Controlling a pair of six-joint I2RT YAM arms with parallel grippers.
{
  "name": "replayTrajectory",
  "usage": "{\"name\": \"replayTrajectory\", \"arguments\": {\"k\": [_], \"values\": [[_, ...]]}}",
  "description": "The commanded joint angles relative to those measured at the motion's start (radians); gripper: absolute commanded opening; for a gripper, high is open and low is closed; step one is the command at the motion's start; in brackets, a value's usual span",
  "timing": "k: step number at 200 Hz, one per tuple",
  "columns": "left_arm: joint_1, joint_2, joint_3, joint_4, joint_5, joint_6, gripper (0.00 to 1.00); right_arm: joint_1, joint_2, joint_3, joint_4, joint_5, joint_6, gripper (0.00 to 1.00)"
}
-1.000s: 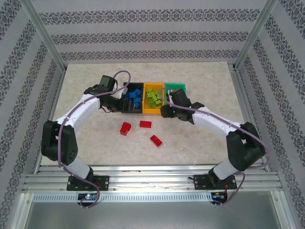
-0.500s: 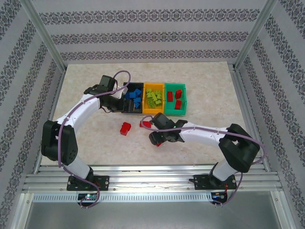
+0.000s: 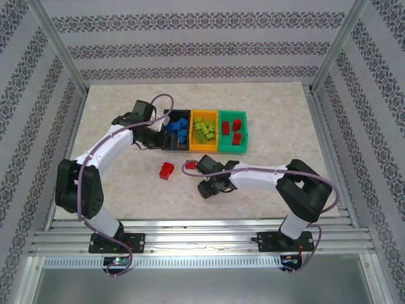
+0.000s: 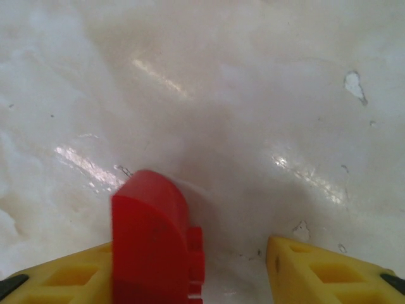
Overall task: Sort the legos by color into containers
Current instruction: Pick up the lego from the bottom-center of the table, then place the lego in the container.
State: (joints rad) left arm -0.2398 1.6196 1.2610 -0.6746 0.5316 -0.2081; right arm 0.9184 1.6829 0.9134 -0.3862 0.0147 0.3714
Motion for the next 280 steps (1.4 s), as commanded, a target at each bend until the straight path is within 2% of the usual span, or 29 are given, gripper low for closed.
{"name": "replayTrajectory", "arguments": {"k": [1, 36, 61, 108, 153, 225, 280], "values": [[0.012, 0.007, 0.026, -0.038, 0.011, 0.029, 0.63, 0.017, 0.027, 0.039, -0.004, 0.009, 0.015, 0.51], [0.012, 0.003, 0.027, -0.040, 0.007, 0.030, 0.63, 0.017, 0.026, 0.038, 0.007, 0.004, 0.015, 0.33], [0.011, 0.007, 0.029, -0.038, 0.008, 0.029, 0.63, 0.015, -0.006, 0.023, 0.007, 0.016, 0.014, 0.26], [0.012, 0.007, 0.029, -0.037, 0.012, 0.027, 0.63, -0.064, -0.135, -0.032, 0.073, 0.023, 0.034, 0.26], [0.012, 0.010, 0.031, -0.042, 0.013, 0.032, 0.63, -0.267, -0.176, -0.065, 0.229, 0.007, 0.049, 0.27], [0.012, 0.002, 0.029, -0.043, -0.005, 0.033, 0.63, -0.511, -0.126, 0.067, 0.238, -0.009, -0.024, 0.28], [0.012, 0.003, 0.031, -0.046, -0.012, 0.037, 0.63, -0.563, 0.007, 0.187, 0.297, -0.103, 0.012, 0.30]]}}
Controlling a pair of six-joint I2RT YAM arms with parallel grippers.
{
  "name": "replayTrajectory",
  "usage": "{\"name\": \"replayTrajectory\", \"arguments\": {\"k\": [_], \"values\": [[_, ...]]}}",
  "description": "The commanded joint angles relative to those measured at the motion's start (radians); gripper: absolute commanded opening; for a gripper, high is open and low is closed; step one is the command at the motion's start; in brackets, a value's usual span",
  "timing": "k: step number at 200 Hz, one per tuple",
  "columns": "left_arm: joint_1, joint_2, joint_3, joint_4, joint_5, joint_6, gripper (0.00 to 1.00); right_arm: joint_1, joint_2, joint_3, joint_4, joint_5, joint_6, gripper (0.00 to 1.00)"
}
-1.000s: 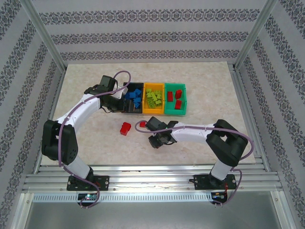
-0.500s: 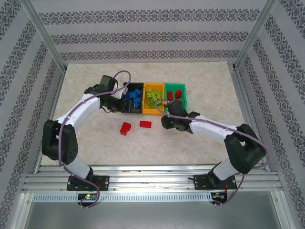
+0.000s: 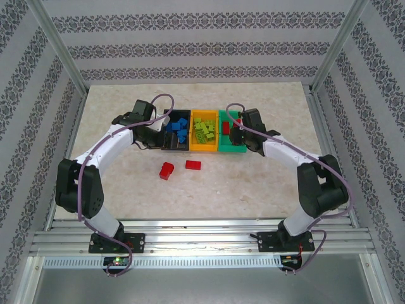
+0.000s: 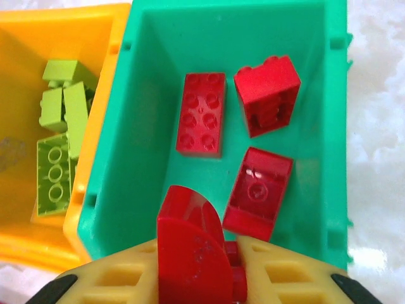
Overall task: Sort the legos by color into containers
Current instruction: Place the lego in the container, then pick up the lego from the center of the table.
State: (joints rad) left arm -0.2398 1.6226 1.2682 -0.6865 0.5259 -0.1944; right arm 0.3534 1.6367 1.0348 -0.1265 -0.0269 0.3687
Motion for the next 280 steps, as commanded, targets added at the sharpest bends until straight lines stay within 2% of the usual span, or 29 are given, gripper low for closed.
{"name": "replayTrajectory", "arguments": {"k": [1, 43, 77, 118, 139, 171, 205, 238, 252, 265, 280], "values": [[0.012, 0.001, 0.023, -0.035, -0.007, 0.024, 0.63, 0.002, 0.056, 0.068, 0.037, -0.062, 0.014, 0.30], [0.011, 0.000, 0.023, -0.036, -0.012, 0.026, 0.63, 0.006, 0.109, 0.103, 0.031, -0.073, 0.032, 0.44], [0.011, 0.000, 0.022, -0.035, -0.009, 0.026, 0.63, 0.008, 0.078, 0.057, 0.026, -0.068, 0.025, 0.44], [0.011, 0.006, 0.022, -0.033, -0.002, 0.024, 0.63, 0.027, -0.040, -0.049, 0.025, -0.089, 0.035, 0.45], [0.012, 0.010, 0.022, -0.034, -0.001, 0.025, 0.63, 0.085, -0.089, -0.088, -0.002, -0.082, 0.020, 0.46], [0.012, 0.014, 0.023, -0.033, 0.002, 0.027, 0.63, 0.236, -0.121, -0.110, -0.074, -0.006, -0.073, 0.50], [0.012, 0.019, 0.023, -0.035, 0.007, 0.028, 0.63, 0.337, -0.069, -0.117, -0.071, -0.003, -0.082, 0.55], [0.012, 0.009, 0.020, -0.038, -0.006, 0.029, 0.63, 0.418, 0.030, -0.042, -0.082, -0.004, -0.140, 0.63], [0.012, 0.011, 0.025, -0.044, -0.013, 0.037, 0.63, 0.436, 0.073, -0.001, -0.092, -0.019, -0.172, 0.66], [0.012, 0.016, 0.038, -0.068, -0.047, 0.055, 0.63, 0.432, 0.123, 0.050, -0.121, -0.096, -0.225, 0.67], [0.012, 0.019, 0.043, -0.088, -0.096, 0.073, 0.63, 0.431, 0.172, 0.121, -0.175, -0.102, -0.262, 0.67]]}}
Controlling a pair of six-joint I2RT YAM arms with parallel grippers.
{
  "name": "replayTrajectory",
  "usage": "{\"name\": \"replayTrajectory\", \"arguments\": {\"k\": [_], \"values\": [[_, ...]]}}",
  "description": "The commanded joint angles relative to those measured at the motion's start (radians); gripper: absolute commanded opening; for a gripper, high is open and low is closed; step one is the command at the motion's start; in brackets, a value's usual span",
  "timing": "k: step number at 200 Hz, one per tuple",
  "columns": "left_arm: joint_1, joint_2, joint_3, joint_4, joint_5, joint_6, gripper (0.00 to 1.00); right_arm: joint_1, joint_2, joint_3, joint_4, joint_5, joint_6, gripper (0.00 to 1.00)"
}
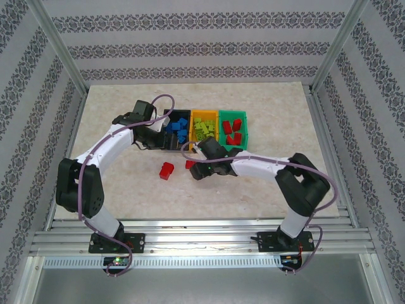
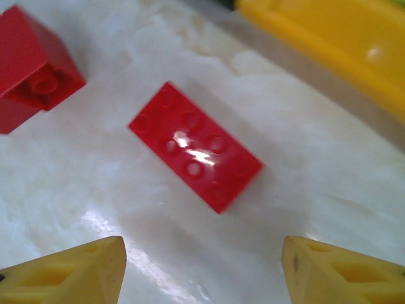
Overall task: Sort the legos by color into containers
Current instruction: Pick up the lego from the center of the table.
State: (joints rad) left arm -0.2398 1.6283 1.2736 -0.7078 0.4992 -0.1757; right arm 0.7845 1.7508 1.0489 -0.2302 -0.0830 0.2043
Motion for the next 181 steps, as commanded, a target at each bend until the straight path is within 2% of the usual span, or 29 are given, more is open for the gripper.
{"name": "replayTrajectory", "arguments": {"k": [1, 58, 98, 140, 164, 181], "values": [[0.012, 0.014, 0.038, -0.067, -0.072, 0.054, 0.63, -0.001, 0.061, 0.111, -0.075, -0.046, -0.101, 0.67], [0.015, 0.018, 0.040, -0.077, -0.092, 0.056, 0.63, -0.009, 0.188, 0.273, -0.176, -0.023, -0.211, 0.68], [0.019, 0.010, 0.034, -0.072, -0.132, 0.037, 0.63, -0.013, 0.244, 0.281, -0.179, -0.027, -0.216, 0.68], [0.026, 0.011, 0.030, -0.065, -0.116, 0.031, 0.63, -0.011, 0.282, 0.265, -0.177, -0.005, -0.195, 0.67], [0.026, 0.010, 0.030, -0.067, -0.116, 0.032, 0.63, -0.010, 0.266, 0.234, -0.160, 0.008, -0.174, 0.54], [0.027, 0.006, 0.031, -0.067, -0.115, 0.034, 0.63, -0.009, 0.237, 0.199, -0.132, 0.002, -0.156, 0.37]]}}
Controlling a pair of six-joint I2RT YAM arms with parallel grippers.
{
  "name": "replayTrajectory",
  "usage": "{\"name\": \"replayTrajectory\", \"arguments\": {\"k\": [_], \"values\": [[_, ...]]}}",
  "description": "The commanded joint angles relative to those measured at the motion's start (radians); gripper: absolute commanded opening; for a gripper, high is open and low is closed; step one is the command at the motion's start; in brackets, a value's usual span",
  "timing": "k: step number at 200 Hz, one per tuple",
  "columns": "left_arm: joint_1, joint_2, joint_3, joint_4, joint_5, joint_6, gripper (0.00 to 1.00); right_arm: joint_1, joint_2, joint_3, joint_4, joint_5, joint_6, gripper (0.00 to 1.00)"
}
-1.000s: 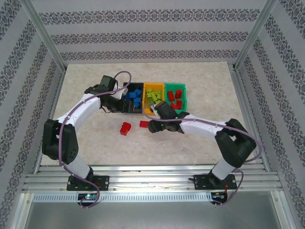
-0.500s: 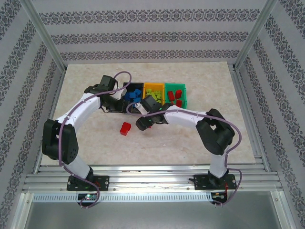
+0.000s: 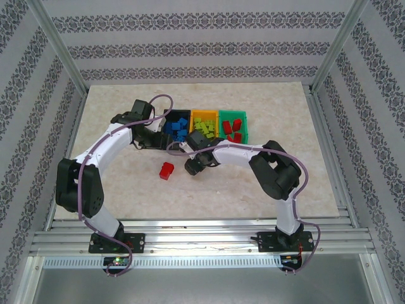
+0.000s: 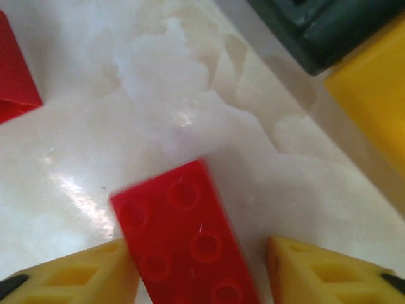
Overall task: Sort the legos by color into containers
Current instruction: Pick up the lego from the center of the table, then place the lego in the container.
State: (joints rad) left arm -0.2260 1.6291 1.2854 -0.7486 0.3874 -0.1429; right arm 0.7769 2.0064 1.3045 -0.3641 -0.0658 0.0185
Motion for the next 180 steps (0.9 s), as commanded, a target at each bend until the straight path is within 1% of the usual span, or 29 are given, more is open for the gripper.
{"name": "replayTrajectory", "arguments": {"k": [1, 7, 11, 32, 53, 76, 97, 126, 153, 180], "values": [[0.013, 0.005, 0.019, -0.026, -0.003, 0.001, 0.63, -0.001, -0.019, -0.059, 0.004, -0.015, 0.032, 0.37], [0.013, 0.003, 0.019, -0.027, -0.001, 0.004, 0.63, 0.000, -0.033, -0.075, 0.015, -0.013, 0.038, 0.31], [0.013, 0.004, 0.019, -0.026, 0.002, 0.003, 0.63, 0.002, -0.044, -0.088, 0.028, -0.009, 0.047, 0.29], [0.012, 0.002, 0.019, -0.022, 0.017, 0.002, 0.63, 0.023, -0.113, -0.167, 0.119, -0.018, 0.104, 0.24], [0.013, 0.004, 0.016, -0.017, 0.028, 0.000, 0.63, 0.030, -0.192, -0.257, 0.213, -0.020, 0.165, 0.23], [0.013, 0.006, 0.014, -0.013, 0.041, -0.004, 0.64, 0.011, -0.311, -0.368, 0.307, -0.011, 0.227, 0.23], [0.013, 0.006, 0.014, -0.011, 0.053, -0.005, 0.63, -0.040, -0.418, -0.452, 0.355, -0.004, 0.268, 0.22], [0.013, 0.003, 0.014, -0.010, 0.053, -0.003, 0.63, -0.155, -0.528, -0.521, 0.390, -0.008, 0.337, 0.22], [0.012, 0.000, 0.014, -0.009, 0.051, -0.003, 0.63, -0.249, -0.562, -0.524, 0.394, 0.001, 0.392, 0.23], [0.013, 0.002, 0.011, -0.009, 0.053, -0.004, 0.63, -0.329, -0.548, -0.482, 0.382, 0.005, 0.423, 0.24]]}}
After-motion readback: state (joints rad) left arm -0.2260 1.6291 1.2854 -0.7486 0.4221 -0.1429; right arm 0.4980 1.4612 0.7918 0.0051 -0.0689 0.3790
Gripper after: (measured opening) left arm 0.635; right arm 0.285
